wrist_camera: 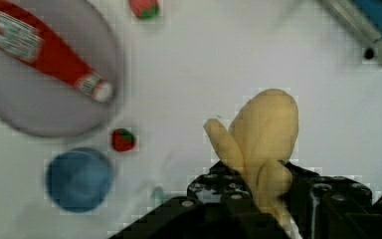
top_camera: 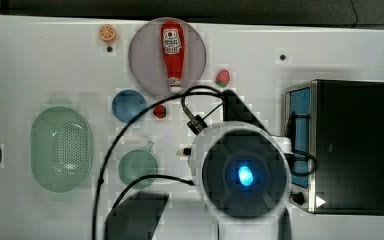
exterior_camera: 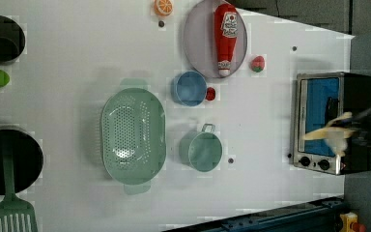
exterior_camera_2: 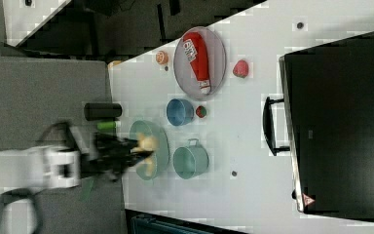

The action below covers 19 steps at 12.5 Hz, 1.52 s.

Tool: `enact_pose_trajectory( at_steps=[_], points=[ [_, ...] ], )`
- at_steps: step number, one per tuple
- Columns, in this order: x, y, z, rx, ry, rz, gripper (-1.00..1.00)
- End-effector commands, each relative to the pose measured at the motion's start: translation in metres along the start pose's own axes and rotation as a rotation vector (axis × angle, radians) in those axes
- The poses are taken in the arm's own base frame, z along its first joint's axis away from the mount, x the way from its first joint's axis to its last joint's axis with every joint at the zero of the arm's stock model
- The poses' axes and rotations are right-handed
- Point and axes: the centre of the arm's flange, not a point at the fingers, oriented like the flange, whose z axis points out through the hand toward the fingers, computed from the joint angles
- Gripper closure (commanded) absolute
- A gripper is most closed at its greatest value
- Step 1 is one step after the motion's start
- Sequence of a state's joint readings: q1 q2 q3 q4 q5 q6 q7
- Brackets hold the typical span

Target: Pick banana from table and place on oven.

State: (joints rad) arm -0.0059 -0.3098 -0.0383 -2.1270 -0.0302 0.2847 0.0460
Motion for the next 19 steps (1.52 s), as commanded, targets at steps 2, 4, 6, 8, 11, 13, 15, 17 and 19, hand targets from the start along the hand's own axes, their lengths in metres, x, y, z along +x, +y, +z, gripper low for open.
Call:
enact_pose_trajectory(
  at_steps=[2,4,6,8,11,13,15,17,19],
  points=[
    [0.022,-0.005,-0.035,-0.03,-0.005,0.024,0.47],
    [0.058,0.012,-0.026,-0.031,-0.018,0.054,0.47],
    [0.1,0.042,-0.012,-0.037,-0.039,0.001,0.47],
    [0.145,0.088,0.007,-0.045,-0.059,-0.029,0.47],
    [0.204,0.155,0.039,-0.048,-0.028,-0.156,0.47],
    [0.235,0.192,0.059,-0.067,0.028,-0.219,0.47],
    [0.25,0.216,0.078,-0.097,0.027,-0.267,0.47],
    [0.256,0.228,0.09,-0.118,0.011,-0.257,0.18],
    [0.257,0.226,0.094,-0.121,0.005,-0.259,-0.27]
  ],
)
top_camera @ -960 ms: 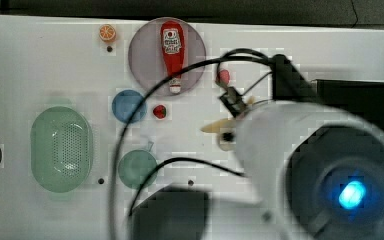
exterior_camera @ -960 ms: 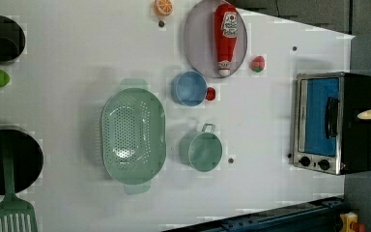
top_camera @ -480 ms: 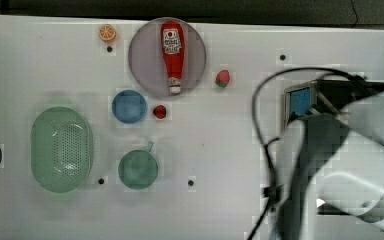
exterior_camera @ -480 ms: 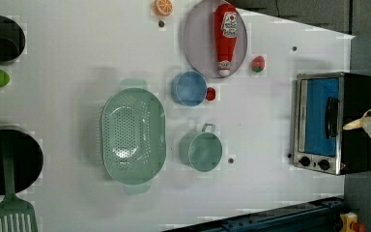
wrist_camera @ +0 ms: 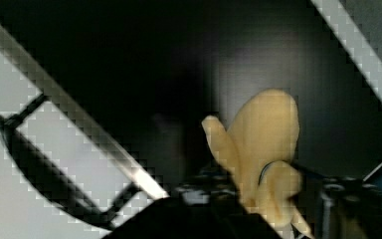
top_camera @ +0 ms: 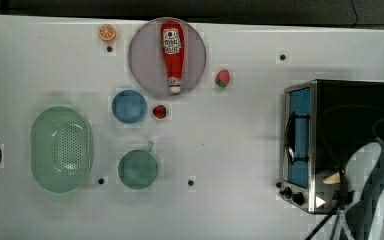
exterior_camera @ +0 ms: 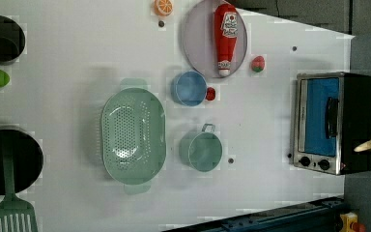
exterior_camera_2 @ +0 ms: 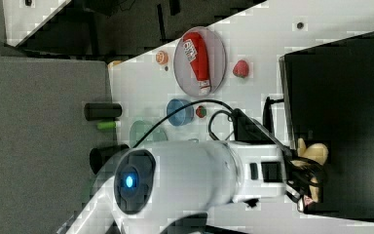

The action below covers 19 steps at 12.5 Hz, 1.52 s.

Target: Pick banana from table and place on oven.

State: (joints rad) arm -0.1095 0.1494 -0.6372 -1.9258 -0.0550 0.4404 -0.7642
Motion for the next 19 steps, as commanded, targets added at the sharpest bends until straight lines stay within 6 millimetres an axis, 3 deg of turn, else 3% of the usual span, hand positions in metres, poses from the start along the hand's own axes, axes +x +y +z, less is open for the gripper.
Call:
enact_pose_trajectory(
  at_steps=[1,3,6,9,11,16,19],
  points=[
    [0.007,-0.033,-0.035,0.024,0.084,-0.127,-0.49],
    [0.008,-0.035,-0.04,0.025,0.101,-0.13,-0.95],
    [0.008,-0.054,-0.055,0.034,0.126,-0.163,-1.0],
    [-0.007,-0.09,-0.108,0.076,0.163,-0.163,-1.0],
    [-0.042,-0.124,-0.141,0.118,0.114,-0.112,-1.0],
    [-0.157,-0.213,-0.213,0.12,0.006,0.147,-1.0],
    [-0.21,-0.249,-0.243,0.124,0.035,0.208,-1.0]
  ],
)
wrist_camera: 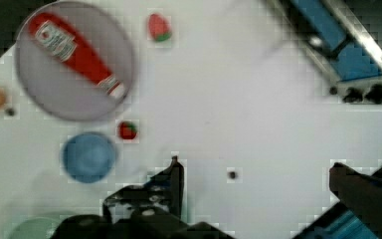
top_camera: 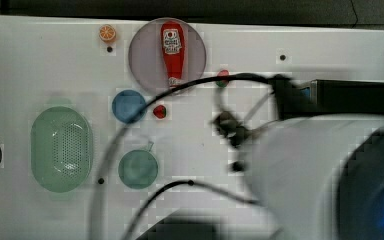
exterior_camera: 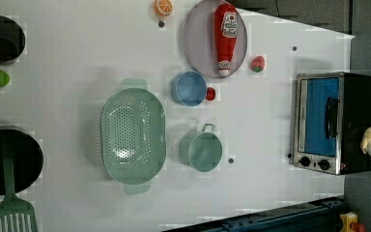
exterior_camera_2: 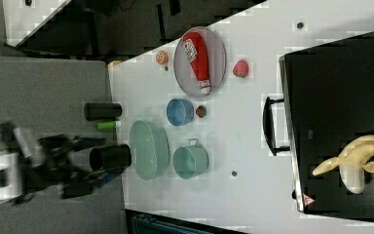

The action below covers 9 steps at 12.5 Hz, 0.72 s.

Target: Pick banana from table and place on oven.

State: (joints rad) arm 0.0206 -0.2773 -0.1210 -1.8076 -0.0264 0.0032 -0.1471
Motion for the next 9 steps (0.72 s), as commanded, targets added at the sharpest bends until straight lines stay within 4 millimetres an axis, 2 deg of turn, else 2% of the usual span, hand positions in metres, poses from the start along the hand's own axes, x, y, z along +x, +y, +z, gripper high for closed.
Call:
enact_pose_trajectory(
  at_steps=[1,4,9],
  points=[
    [-0.012,-0.021,0.011,-0.05,-0.004,0.202,-1.0],
    [-0.032,-0.028,0.009,-0.064,-0.008,0.167,-1.0],
    [-0.032,-0.03,0.016,-0.075,-0.018,0.164,-1.0]
  ],
)
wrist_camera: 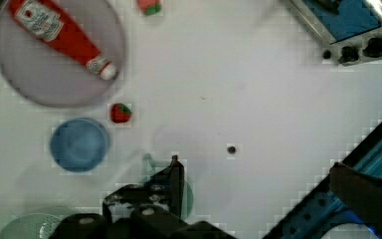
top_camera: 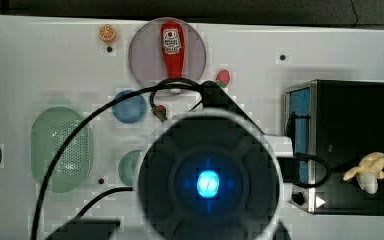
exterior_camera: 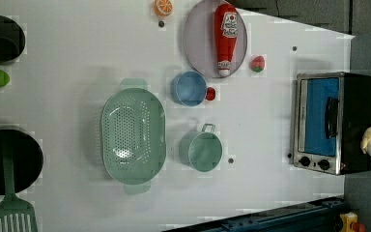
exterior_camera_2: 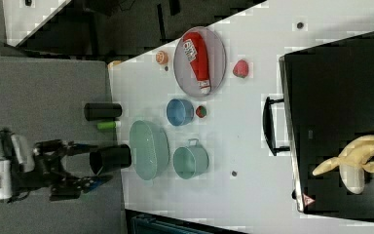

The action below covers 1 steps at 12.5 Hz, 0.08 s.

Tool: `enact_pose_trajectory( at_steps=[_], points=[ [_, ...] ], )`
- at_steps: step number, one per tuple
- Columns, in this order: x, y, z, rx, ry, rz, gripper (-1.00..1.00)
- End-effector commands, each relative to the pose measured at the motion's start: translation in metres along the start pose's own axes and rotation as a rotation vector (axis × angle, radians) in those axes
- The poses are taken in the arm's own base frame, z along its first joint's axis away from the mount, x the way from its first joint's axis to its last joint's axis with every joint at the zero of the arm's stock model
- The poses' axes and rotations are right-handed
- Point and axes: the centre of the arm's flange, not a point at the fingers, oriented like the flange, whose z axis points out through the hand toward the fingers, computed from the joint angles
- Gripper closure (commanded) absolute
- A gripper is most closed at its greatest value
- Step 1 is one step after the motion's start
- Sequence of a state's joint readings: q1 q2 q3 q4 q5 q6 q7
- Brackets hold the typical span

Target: Pick banana from table and place on oven.

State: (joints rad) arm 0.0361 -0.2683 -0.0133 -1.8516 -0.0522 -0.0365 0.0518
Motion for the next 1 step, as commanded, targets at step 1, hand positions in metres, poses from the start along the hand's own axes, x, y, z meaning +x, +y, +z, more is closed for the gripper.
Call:
enact_pose_trajectory(
  at_steps=[1],
  points=[
    [0.0115,0.0153,-0.0087,0.025,0.003,0.086,-1.0]
  ],
)
